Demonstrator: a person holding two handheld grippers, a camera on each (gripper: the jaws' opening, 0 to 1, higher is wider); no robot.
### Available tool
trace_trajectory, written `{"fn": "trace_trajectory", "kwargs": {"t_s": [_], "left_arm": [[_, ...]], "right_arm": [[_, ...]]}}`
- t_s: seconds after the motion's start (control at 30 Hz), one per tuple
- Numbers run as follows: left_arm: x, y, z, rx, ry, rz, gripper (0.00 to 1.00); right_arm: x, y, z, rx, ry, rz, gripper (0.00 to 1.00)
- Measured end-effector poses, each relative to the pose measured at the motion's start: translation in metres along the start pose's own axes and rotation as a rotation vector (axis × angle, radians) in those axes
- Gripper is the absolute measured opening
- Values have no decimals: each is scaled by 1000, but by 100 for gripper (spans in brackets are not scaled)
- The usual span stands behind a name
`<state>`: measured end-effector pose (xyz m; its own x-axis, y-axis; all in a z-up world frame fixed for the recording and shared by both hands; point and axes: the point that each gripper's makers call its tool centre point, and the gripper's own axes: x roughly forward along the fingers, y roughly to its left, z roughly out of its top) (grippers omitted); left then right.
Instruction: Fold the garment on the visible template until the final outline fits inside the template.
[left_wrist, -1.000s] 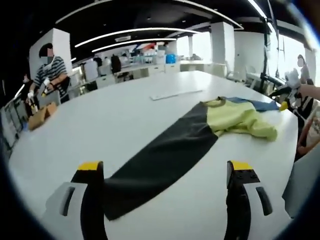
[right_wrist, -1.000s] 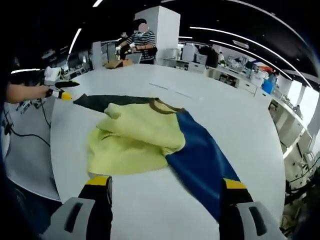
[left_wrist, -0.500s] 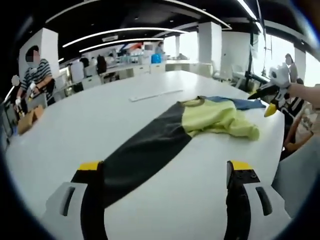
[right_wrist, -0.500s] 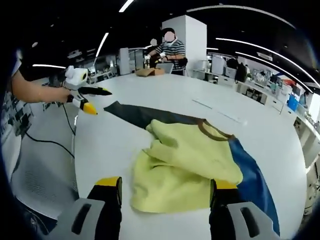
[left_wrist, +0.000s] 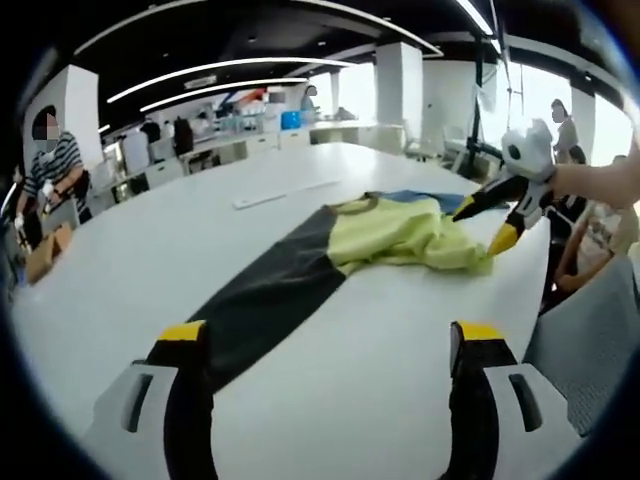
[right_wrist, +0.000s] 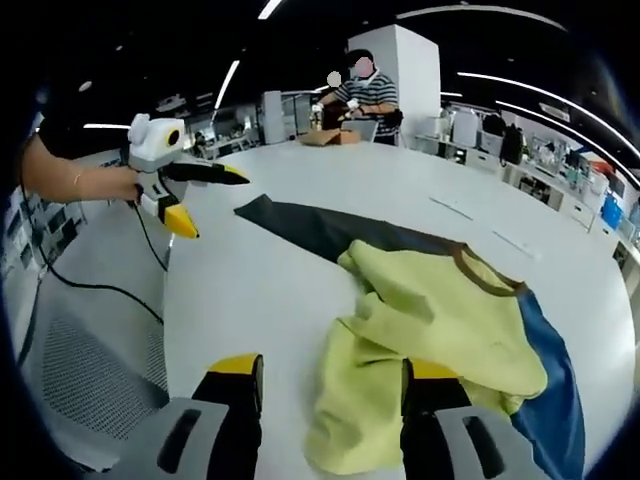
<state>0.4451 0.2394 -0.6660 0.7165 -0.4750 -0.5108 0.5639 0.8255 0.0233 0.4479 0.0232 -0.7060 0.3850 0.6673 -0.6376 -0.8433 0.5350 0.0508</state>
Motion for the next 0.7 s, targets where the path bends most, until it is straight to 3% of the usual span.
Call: {"fn": "trace_trajectory", "kwargs": {"t_s": [0.17,0.33,0.57,0.7], "left_arm": [[-2,-4,-4,-4,9,-10,94],[-5,-10,-10,2,25,-20,93],[-9,-10,-13,-1,31,-17,93],[-10,-8,-16,0,42,-4,94]], "right_arm": [[11,0,-12,-40,72,-18,33],[21,-3,-24,-76,130,-44,28],[30,-12,-30,-41,158,-75,19],[35,-14,-37,-72,189,-80,15]]}}
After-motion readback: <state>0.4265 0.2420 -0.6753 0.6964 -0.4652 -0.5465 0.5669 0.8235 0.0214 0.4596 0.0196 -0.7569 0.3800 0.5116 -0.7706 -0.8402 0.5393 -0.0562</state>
